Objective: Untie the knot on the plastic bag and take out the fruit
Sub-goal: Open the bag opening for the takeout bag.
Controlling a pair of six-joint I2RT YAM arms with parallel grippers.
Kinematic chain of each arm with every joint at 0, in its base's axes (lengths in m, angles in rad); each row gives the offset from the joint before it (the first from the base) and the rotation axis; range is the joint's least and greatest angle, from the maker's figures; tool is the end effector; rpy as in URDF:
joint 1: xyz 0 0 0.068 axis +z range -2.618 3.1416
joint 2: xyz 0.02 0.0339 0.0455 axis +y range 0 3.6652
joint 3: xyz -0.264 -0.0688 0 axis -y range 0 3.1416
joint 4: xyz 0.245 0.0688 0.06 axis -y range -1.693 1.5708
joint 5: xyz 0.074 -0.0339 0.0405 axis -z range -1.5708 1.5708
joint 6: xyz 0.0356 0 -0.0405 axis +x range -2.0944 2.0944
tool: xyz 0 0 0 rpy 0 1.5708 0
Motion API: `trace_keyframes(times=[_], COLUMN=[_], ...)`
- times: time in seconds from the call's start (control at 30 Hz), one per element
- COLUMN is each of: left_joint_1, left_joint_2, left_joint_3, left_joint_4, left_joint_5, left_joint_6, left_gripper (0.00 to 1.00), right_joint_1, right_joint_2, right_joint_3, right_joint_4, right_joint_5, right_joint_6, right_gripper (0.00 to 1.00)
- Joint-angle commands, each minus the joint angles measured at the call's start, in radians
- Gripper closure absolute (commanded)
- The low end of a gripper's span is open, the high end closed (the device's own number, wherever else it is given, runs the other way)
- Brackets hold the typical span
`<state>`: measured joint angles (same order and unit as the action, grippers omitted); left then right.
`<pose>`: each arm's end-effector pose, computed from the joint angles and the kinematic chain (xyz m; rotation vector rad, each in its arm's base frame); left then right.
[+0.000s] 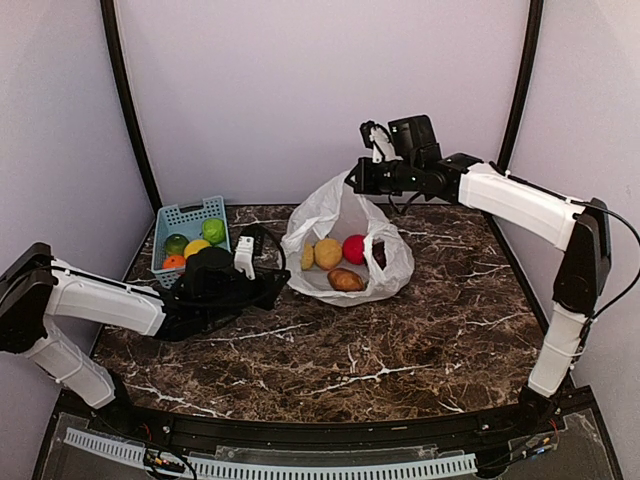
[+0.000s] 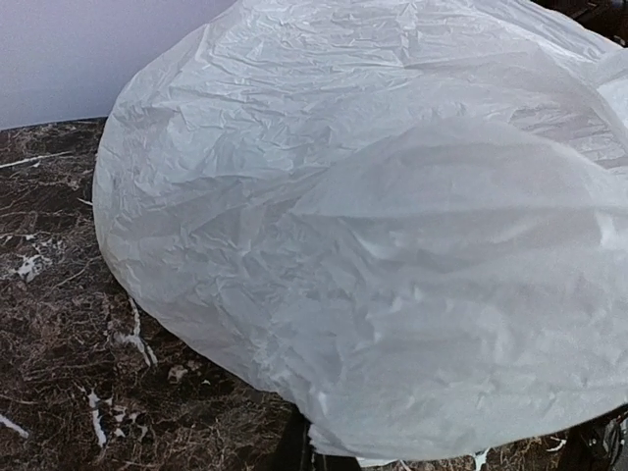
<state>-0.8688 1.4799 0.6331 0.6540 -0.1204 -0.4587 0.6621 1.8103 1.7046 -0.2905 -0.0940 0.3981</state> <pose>0.2038 -0.2344 0.2117 0.2853 1.8206 -0.8466 0.3399 0.2692 0.3615 -0.3333 2.0226 0.7727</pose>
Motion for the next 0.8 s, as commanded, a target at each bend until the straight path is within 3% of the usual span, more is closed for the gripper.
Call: trace_keyframes(times=[0.0, 0.33, 0.5, 0.57, 0.6, 0.63, 0.67, 0.77], left_joint_1=[-0.006, -0.006, -0.005, -0.006, -0.005, -0.004, -0.005, -0.005], left_joint_2=[-0.107, -0.404, -0.433, -0.441, -0.446, -0.45, -0.457, -0.48], left_joint_3=[-0.052, -0.178, -0.127, -0.087, -0.053, -0.035, 0.001, 0.08], left_joint_4=[-0.064, -0.31, -0.396, -0.444, -0.485, -0.507, -0.551, -0.657], left_joint_5=[-0.033, -0.067, -0.013, 0.011, 0.029, 0.037, 0.054, 0.059], left_joint_6=[0.002, -0.017, -0.014, -0.009, -0.001, 0.004, 0.018, 0.043], left_gripper=[0.99, 0.99, 0.99, 0.89, 0.73, 0.65, 0.51, 0.32], right_joint_1=[-0.05, -0.13, -0.131, -0.128, -0.13, -0.128, -0.128, -0.127], right_joint_2=[-0.038, -0.063, -0.055, -0.054, -0.054, -0.056, -0.059, -0.078], right_joint_3=[-0.018, -0.014, -0.016, -0.019, -0.02, -0.022, -0.025, -0.046], right_joint_4=[0.033, 0.03, 0.064, 0.071, 0.071, 0.07, 0.068, 0.062], right_joint_5=[-0.003, -0.049, -0.228, -0.312, -0.344, -0.366, -0.379, -0.378], right_joint_6=[-0.007, -0.022, -0.08, -0.103, -0.115, -0.121, -0.129, -0.143], right_gripper=[1.0, 1.0, 1.0, 1.0, 1.0, 1.0, 0.94, 0.76])
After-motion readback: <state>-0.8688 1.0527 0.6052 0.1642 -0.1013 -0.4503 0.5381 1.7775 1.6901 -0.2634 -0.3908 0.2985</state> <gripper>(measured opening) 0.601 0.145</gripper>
